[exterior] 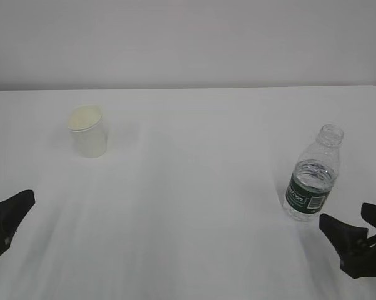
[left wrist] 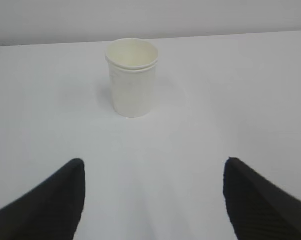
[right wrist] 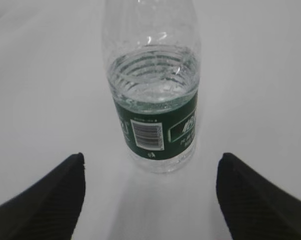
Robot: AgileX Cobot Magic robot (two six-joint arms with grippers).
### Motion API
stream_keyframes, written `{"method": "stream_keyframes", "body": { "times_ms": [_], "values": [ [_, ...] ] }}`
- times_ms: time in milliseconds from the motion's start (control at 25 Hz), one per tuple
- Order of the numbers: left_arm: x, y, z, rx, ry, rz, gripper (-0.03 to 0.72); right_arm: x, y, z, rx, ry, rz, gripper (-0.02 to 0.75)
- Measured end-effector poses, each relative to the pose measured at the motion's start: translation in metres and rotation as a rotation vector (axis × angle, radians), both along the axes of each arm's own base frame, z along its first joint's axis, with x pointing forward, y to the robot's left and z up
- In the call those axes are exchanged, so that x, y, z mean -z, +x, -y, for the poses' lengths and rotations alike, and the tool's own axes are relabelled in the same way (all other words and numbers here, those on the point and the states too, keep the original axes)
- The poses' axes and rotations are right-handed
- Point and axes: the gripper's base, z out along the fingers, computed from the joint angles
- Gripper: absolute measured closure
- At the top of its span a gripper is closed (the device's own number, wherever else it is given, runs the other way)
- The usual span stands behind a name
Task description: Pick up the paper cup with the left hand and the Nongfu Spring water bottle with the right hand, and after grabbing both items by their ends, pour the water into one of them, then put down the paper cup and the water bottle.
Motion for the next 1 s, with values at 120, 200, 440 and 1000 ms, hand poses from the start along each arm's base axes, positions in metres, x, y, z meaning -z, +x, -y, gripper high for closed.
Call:
{"method": "stream_keyframes", "body": {
  "times_ms": [120, 200, 440, 1000],
  "values": [
    [0.000, 0.000, 0.000, -0.004, -0.001, 0.000, 0.055, -0.002, 0.005, 0.000, 0.003, 0.002, 0.018, 0.110],
    [0.000, 0.000, 0.000, -0.006, -0.001, 0.000, 0.055, -0.002, 0.008, -0.001, 0.002, 0.001, 0.025, 0.110],
    [0.004, 0.001, 0.000, -0.006, 0.005, -0.022, 0.057, 0.006, 0.017, -0.003, -0.016, -0.023, 0.002, 0.109],
    [0.017, 0.001, 0.000, -0.007, 0.025, -0.095, 0.076, 0.018, 0.042, -0.006, -0.033, -0.049, 0.000, 0.111]
  ]
}}
